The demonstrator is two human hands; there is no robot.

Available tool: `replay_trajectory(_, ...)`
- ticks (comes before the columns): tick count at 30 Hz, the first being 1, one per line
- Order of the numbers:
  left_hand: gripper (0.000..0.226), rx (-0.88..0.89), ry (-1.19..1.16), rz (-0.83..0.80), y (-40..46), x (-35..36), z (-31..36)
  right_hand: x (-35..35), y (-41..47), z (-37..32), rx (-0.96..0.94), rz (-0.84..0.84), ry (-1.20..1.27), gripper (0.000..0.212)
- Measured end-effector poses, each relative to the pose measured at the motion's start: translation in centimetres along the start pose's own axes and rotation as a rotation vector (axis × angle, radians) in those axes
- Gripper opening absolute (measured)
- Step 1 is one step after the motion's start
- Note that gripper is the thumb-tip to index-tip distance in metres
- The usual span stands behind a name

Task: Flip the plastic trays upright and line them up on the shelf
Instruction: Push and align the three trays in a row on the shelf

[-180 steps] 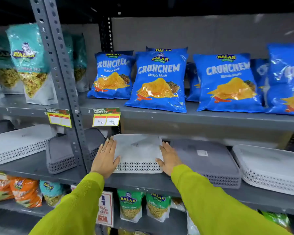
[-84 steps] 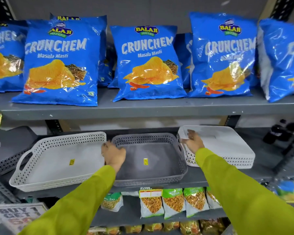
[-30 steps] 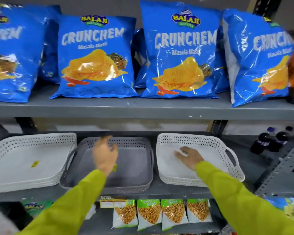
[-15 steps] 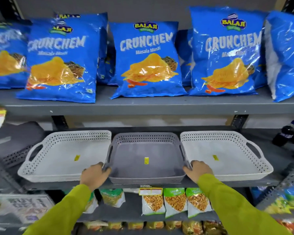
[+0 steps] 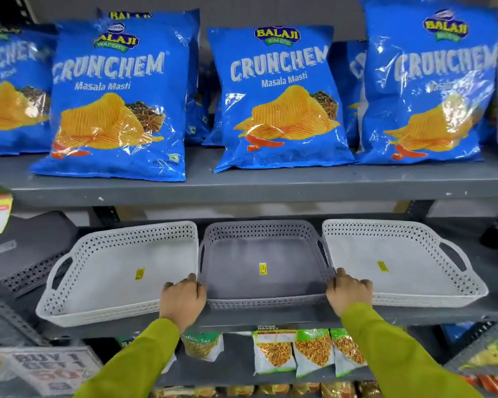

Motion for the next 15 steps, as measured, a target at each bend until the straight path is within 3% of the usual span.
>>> replay_trajectory(8,0.041,-0.017,-0.009,0.058,6.9,0.5,-0.5,0.0,7.3,-2.4,-0.023,-0.030,0.020,0.030)
replay_trajectory(15,0.037,-0.034,0.011,0.029,7.2,0.5,-0.5,-0.3,7.2,-2.2,-0.059,-0.041,0.065,0.037)
Point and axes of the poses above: each hand's wrist, its own y-axis towards the middle knuckle, its own x-axis out of the palm, z = x × y, the point moved 7 cm from there along y, towards the middle knuckle, and after that the axes turned 6 degrees about -z, right-handed, at the moved point
